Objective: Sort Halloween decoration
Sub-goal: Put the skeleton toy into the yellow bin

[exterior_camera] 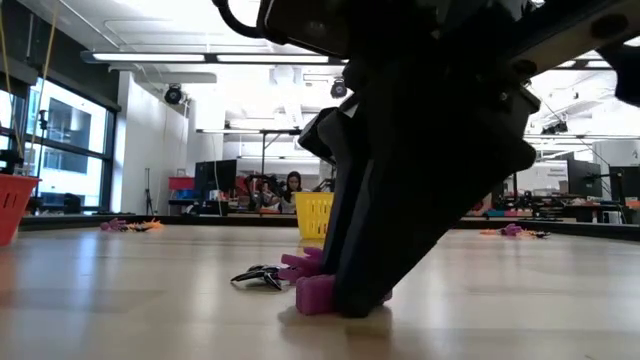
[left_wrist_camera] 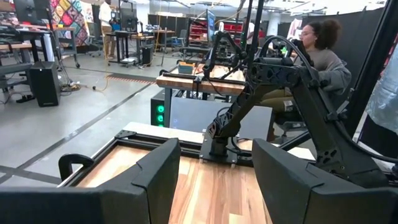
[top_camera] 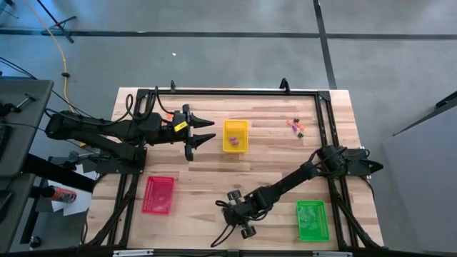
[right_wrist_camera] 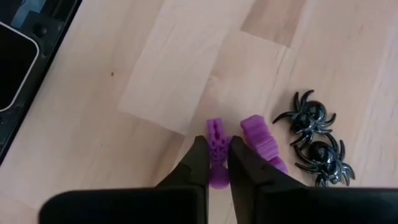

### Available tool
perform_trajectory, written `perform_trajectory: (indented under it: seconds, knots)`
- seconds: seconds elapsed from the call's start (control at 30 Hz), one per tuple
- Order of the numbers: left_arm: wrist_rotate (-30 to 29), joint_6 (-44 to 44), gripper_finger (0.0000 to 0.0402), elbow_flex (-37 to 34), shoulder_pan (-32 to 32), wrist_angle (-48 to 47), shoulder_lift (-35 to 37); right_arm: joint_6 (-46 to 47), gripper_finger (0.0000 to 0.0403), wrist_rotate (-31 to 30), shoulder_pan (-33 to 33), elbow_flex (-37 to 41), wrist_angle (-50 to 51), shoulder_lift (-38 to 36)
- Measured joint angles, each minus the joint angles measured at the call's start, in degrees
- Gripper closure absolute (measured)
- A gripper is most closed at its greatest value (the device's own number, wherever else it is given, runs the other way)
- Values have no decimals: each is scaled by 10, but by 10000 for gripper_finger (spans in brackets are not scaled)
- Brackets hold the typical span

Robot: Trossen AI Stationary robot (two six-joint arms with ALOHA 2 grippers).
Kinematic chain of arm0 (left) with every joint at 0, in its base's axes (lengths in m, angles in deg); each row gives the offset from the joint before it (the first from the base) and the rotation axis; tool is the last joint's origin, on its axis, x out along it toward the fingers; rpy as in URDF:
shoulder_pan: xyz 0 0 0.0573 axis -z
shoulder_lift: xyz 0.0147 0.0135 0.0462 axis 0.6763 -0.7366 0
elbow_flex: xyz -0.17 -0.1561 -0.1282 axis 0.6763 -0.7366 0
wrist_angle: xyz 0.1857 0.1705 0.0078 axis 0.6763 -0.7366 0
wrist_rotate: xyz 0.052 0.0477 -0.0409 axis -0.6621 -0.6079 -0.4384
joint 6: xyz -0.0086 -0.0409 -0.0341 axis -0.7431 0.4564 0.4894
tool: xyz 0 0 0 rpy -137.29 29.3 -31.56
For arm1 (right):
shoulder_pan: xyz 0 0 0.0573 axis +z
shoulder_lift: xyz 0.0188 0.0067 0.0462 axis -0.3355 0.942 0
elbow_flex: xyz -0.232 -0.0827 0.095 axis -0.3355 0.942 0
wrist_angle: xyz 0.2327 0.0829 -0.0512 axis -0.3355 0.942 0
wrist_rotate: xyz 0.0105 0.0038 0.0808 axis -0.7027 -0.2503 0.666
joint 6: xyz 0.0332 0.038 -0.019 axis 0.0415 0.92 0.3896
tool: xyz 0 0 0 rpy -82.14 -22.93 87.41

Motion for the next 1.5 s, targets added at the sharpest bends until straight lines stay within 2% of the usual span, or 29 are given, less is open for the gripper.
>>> perform_trajectory:
  seconds: [0.1, 0.33, 0.43, 0.57, 0.77, 0.9, 1.0, 1.13, 1.27, 1.37, 1.5]
  knots:
    - [0, 0, 213, 0, 0, 0, 0, 1, 383, 4, 0, -1, 19, -13]
    - [0, 1, 213, 0, 0, 0, 0, 5, 396, -12, -3, 29, 155, -90]
    - [1, 16, 213, 0, 0, 0, 0, 38, 398, -19, -3, 101, 171, -150]
    - [2, 26, 213, 0, 0, -2, 0, 154, 399, -50, -2, 233, 155, -276]
    - [2, 25, 213, 0, 0, -17, 0, 340, 400, -165, 16, 396, 116, -472]
    - [3, 29, 213, 0, 0, -15, -2, 371, 400, -238, 21, 478, 55, -566]
    - [2, 29, 213, 0, 0, -15, -2, 338, 400, -261, 4, 536, -45, -605]
    - [2, 30, 213, 0, 0, -10, -2, 230, 399, -271, -49, 590, -272, -612]
    - [2, 53, 213, 0, 0, -7, -2, 121, 399, -213, -128, 590, -474, -595]
    - [2, 70, 213, 0, 0, -7, -2, 57, 399, -160, -173, 546, -526, -586]
    - [2, 74, 213, 0, 0, -7, -2, -22, 399, -119, -215, 470, -515, -569]
